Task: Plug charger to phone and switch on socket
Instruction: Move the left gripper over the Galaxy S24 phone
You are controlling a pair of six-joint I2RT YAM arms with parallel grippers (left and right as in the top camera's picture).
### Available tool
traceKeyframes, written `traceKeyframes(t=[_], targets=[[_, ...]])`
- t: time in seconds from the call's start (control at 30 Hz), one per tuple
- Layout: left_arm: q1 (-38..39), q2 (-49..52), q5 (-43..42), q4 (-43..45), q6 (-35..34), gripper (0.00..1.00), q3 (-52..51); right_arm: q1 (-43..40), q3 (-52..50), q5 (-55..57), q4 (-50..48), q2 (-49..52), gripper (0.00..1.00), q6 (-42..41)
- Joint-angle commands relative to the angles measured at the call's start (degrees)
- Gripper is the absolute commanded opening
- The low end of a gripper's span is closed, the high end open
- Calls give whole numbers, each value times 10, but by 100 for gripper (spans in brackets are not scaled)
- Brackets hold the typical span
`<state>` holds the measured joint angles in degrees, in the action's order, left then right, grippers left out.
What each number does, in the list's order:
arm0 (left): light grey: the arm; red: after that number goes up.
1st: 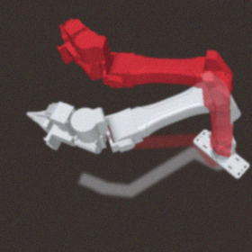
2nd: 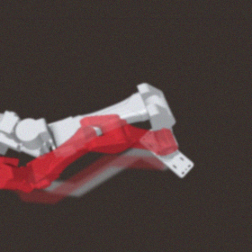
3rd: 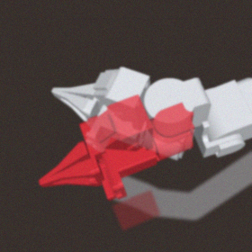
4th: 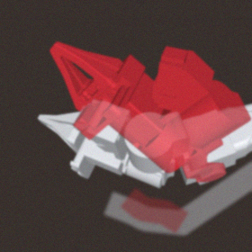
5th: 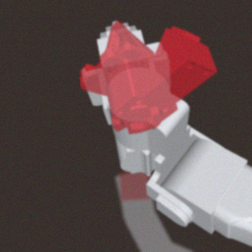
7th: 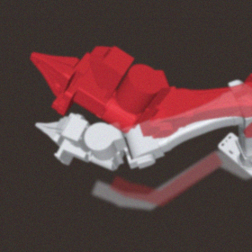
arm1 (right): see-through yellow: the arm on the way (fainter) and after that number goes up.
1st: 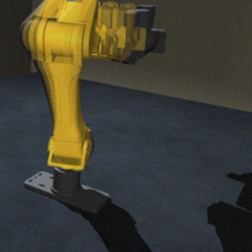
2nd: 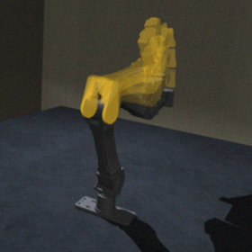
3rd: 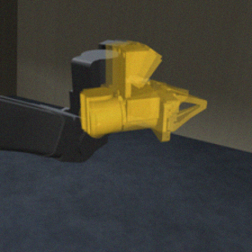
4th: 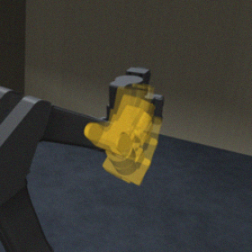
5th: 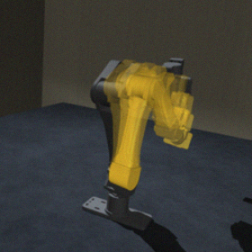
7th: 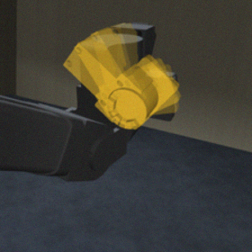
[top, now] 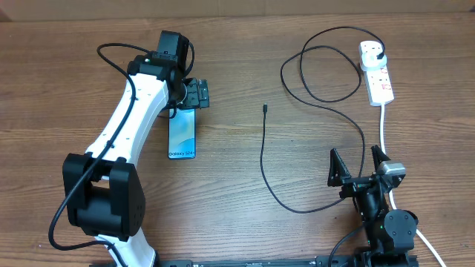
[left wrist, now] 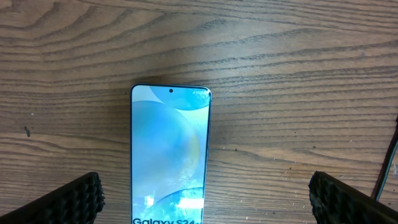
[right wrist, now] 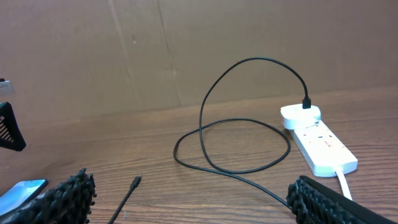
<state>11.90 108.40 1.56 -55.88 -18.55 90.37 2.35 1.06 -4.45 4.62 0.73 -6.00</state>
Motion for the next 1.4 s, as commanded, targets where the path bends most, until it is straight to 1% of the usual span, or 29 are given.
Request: traceKeyframes(t=[0.0, 1.37], targets=[[-3, 1, 4, -2, -8, 100, 4, 3, -6, 3, -2, -6, 100, -1], [-3, 1, 4, -17, -7, 100, 4, 3, -6, 3, -2, -6, 100, -1]])
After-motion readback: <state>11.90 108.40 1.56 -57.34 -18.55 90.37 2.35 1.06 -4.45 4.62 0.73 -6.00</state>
